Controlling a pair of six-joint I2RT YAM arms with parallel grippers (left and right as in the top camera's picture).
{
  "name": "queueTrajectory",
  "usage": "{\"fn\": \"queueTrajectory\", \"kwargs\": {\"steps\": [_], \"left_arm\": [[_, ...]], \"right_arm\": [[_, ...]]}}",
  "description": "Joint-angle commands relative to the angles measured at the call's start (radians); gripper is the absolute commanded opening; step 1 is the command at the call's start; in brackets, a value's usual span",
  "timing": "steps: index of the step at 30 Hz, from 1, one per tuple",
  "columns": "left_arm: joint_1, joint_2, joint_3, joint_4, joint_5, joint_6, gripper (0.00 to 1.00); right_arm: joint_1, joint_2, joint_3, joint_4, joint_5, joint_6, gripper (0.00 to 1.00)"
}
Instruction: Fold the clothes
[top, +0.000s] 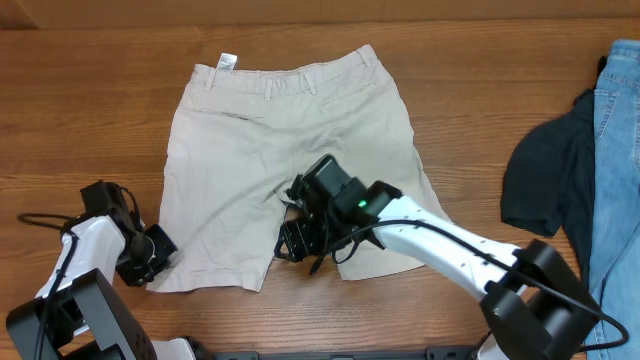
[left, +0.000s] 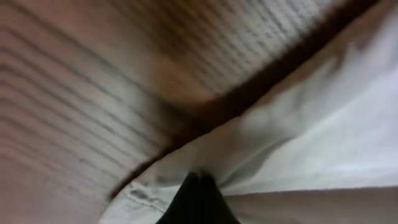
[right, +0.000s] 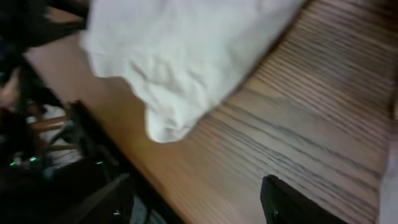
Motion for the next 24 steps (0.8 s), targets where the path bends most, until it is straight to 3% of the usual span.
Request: {"fn": "queueTrajectory", "kwargs": {"steps": [1, 5, 9, 14, 18, 24], "left_arm": [[0.071, 0.044, -0.019, -0.034, -0.188, -0.114, 0.04], [0.186, 0.044, 0.023, -0.039, -0.123, -0.114, 0.04], [0.249, 0.044, 0.068, -0.028, -0.023, -0.072, 0.04], [0.248, 0.044, 0.103, -0.022, 0.054, -0.042, 0.04], [0.248, 0.044, 0.104, -0.03, 0.053, -0.041, 0.04], [0.248, 0.044, 0.103, -0.042, 0.042, -0.037, 0.04]], "right_arm": [[-0.056, -0.002, 0.007, -0.027, 0.151, 0.016, 0.69], [-0.193, -0.034, 0.007, -0.033, 0.032, -0.114, 0.68], [-0.323, -0.039, 0.007, -0.101, 0.087, -0.111, 0.64], [-0.423, 0.035, -0.01, -0.195, 0.26, -0.077, 0.23], [-0.451, 0.123, -0.064, -0.187, 0.336, -0.019, 0.1], [-0.564, 0.156, -0.07, -0.199, 0.676, 0.093, 0.06]]}}
